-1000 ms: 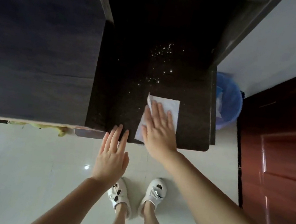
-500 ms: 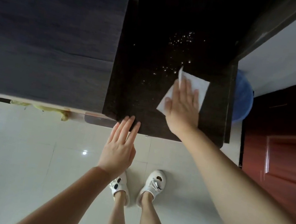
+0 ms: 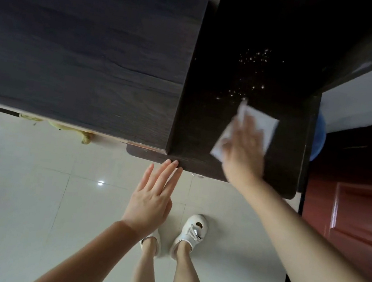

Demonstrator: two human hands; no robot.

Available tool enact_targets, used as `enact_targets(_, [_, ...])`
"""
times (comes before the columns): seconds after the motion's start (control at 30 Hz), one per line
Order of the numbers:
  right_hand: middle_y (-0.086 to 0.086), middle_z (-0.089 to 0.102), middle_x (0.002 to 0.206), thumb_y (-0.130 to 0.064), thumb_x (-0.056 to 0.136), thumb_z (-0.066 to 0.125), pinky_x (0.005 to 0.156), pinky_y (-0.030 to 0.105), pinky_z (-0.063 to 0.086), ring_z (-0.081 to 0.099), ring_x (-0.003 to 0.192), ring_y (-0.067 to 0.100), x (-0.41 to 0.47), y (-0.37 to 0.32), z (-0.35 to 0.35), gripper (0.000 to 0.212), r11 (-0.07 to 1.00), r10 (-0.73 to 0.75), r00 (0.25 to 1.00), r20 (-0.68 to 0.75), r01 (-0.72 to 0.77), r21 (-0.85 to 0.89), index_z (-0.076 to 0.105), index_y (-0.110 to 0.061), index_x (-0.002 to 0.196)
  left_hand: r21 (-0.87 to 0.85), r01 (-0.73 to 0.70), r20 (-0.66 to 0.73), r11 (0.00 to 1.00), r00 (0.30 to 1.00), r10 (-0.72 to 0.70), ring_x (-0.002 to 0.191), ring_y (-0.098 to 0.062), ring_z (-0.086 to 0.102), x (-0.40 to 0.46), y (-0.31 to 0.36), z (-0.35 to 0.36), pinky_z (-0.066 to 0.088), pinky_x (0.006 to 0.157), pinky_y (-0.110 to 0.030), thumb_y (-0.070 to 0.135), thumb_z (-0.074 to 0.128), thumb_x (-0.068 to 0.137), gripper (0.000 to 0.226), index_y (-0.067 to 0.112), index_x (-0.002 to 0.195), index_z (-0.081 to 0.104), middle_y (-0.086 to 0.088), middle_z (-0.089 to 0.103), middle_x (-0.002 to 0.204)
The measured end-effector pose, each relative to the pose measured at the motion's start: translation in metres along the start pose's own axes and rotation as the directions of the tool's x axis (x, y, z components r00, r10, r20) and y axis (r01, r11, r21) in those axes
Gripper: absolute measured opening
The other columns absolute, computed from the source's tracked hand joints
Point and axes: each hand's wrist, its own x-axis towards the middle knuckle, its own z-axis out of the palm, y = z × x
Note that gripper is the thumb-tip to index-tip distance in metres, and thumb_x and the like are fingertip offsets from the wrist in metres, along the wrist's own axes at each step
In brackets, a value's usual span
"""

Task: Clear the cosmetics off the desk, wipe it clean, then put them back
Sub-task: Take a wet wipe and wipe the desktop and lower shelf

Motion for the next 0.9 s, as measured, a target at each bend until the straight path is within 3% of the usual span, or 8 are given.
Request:
enact_targets(0.1, [0.012,0.029,0.152,-0.032,0.094,0.026,0.115,0.043,0.01,0.028,0.141,0.028,0.012,-0.031,0.006,0.054,0.867,-0.491,0.868,0.069,0.495,-0.061,0.031,-0.01,0.142,-0.044,0.006,-0.027,0.999,1.0,-0.007,0.134,-0.024,0.024,0.0,0.001,-0.003,0.004,0.115,-0.034,0.012,0.033,0.079,0.055,0.006,0.134,0.037,-0.014,0.045,0.14])
enact_targets(0.17, [0.014,0.036,0.148,-0.031,0.095,0.03,0.115,0.044,0.015,0.033,0.138,0.03,0.048,-0.031,0.0,0.051,0.841,-0.536,0.842,0.055,0.539,-0.054,0.034,-0.009,0.141,-0.089,0.01,-0.063,0.996,0.998,-0.015,0.128,-0.025,0.032,0.006,0.005,-0.008,0.012,0.112,-0.034,0.012,0.034,0.078,0.053,0.007,0.13,0.041,-0.016,0.051,0.134])
enact_targets(0.33, [0.008,0.007,0.158,-0.035,0.099,0.023,0.118,0.039,-0.001,0.002,0.146,0.02,0.108,0.002,-0.027,0.055,0.97,-0.242,0.969,0.046,0.24,0.048,0.01,-0.015,0.148,-0.208,-0.14,-0.174,0.968,0.979,0.105,0.113,-0.026,0.043,0.051,0.036,-0.017,0.031,0.101,-0.036,0.011,0.04,0.078,0.046,0.008,0.122,0.049,-0.014,0.058,0.122])
enact_targets(0.43, [0.006,-0.001,0.159,-0.035,0.099,0.019,0.119,0.039,-0.002,-0.004,0.146,0.019,0.086,0.045,-0.029,0.055,0.986,-0.166,0.986,0.004,0.166,0.024,0.004,-0.015,0.148,-0.236,-0.068,-0.237,0.969,0.972,0.01,0.115,-0.027,0.045,0.092,0.045,-0.016,0.037,0.101,-0.042,0.015,0.043,0.082,0.042,0.007,0.121,0.054,-0.015,0.057,0.125])
enact_targets(0.63, [0.012,-0.004,0.158,-0.03,0.1,0.021,0.119,0.047,0.002,-0.004,0.146,0.024,0.065,0.055,-0.025,0.056,0.955,0.291,0.953,-0.087,-0.283,0.093,0.001,-0.009,0.148,-0.207,0.076,-0.16,0.975,0.981,-0.11,0.131,-0.025,0.028,0.124,0.025,-0.013,0.01,0.115,-0.039,0.023,0.031,0.087,0.05,0.002,0.13,0.044,-0.018,0.045,0.138])
enact_targets(0.73, [0.01,0.01,0.158,-0.032,0.096,0.022,0.118,0.046,0.005,0.008,0.146,0.025,0.08,0.007,-0.013,0.056,0.98,-0.186,0.98,-0.067,0.19,0.062,0.016,-0.01,0.147,-0.191,0.076,-0.203,0.979,0.972,-0.115,0.127,-0.024,0.031,0.125,0.027,-0.008,0.017,0.112,-0.04,0.021,0.036,0.084,0.048,0.001,0.126,0.047,-0.019,0.049,0.133])
enact_targets(0.8, [0.009,0.018,0.156,-0.034,0.094,0.023,0.118,0.043,0.005,0.013,0.145,0.023,0.096,-0.006,-0.015,0.057,0.879,-0.478,0.878,0.022,0.477,0.021,0.022,-0.011,0.146,-0.21,0.138,-0.186,0.968,0.966,-0.178,0.129,-0.024,0.033,0.125,0.028,-0.008,0.02,0.114,-0.039,0.024,0.034,0.085,0.048,0.003,0.127,0.045,-0.017,0.047,0.135])
enact_targets(0.9, [0.004,0.006,0.159,-0.034,0.098,0.026,0.119,0.039,-0.002,0.002,0.146,0.016,0.122,0.02,-0.029,0.056,0.873,-0.487,0.872,0.056,0.487,0.022,0.011,-0.017,0.148,-0.132,0.126,-0.187,0.983,0.971,-0.149,0.128,-0.028,0.034,0.125,0.028,-0.007,0.022,0.113,-0.042,0.024,0.033,0.086,0.047,0.004,0.126,0.048,-0.02,0.049,0.133])
